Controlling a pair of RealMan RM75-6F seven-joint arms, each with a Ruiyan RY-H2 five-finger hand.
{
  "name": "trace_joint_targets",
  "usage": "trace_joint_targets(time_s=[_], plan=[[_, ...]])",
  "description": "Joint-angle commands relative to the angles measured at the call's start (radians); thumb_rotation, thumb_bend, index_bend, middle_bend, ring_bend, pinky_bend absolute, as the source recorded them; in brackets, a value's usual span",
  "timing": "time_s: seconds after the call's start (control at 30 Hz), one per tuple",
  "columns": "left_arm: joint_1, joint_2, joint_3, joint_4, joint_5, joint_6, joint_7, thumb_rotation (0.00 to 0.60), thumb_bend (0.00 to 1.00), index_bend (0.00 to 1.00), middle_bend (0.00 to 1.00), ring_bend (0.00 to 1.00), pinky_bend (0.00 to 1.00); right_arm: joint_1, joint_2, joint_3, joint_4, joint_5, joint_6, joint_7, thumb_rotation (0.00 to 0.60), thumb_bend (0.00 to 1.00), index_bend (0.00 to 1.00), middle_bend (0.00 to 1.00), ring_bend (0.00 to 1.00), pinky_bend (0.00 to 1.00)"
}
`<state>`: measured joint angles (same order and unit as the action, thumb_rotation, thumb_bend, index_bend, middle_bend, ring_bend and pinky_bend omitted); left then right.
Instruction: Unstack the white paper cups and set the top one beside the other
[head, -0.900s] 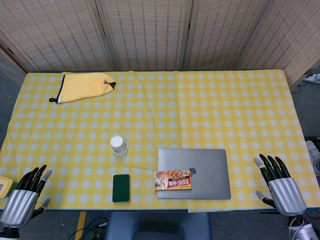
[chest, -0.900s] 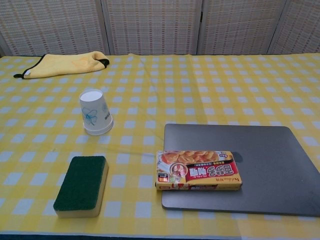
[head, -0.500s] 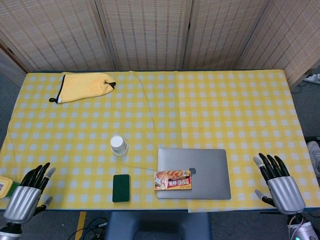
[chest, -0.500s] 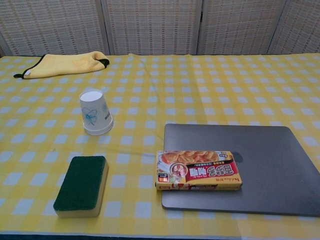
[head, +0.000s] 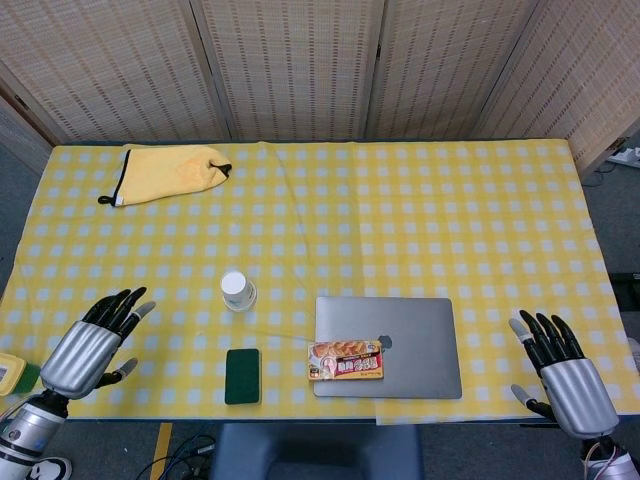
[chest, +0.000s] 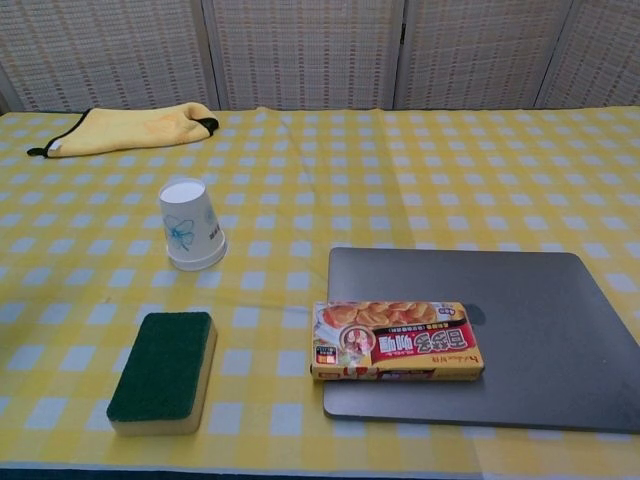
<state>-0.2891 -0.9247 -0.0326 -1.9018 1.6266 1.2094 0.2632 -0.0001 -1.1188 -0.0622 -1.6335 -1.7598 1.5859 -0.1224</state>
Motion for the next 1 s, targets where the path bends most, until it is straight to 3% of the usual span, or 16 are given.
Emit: trace_joint_targets(time_s=[0.03, 0.2, 0.4, 1.0], plan=[[-0.155, 0.073, -0.100, -0.142, -0.227, -0.194, 0.162, 0.600, 0.30, 0.13, 0.00, 0.00, 0.16, 0.005, 0.006, 0.008, -0.001, 0.006, 0.000, 0.016, 0.600, 0.18, 0.00, 0.00, 0.00, 0.00], [-0.275, 0.053, -0.149, -0.179, -0.412, -0.294, 0.290, 0.600, 0.30, 0.14, 0.00, 0.00, 0.16, 0.026, 0.021, 0.022, -0.002, 0.037, -0.034, 0.043, 0.600, 0.18, 0.00, 0.00, 0.00, 0.00], [-0.394, -0.026, -0.167, -0.136, -0.592, -0.345, 0.372, 0.600, 0.30, 0.14, 0.00, 0.00, 0.16, 0.033, 0.035, 0.031, 0.003, 0.048, -0.037, 0.072, 0.600, 0.18, 0.00, 0.00, 0.00, 0.00], [-0.587, -0.140, -0.108, -0.059, -0.890, -0.327, 0.482, 0.600, 0.30, 0.20, 0.00, 0.00, 0.16, 0.022, 0.042, 0.026, 0.012, 0.029, -0.001, 0.099, 0.600, 0.18, 0.00, 0.00, 0.00, 0.00]])
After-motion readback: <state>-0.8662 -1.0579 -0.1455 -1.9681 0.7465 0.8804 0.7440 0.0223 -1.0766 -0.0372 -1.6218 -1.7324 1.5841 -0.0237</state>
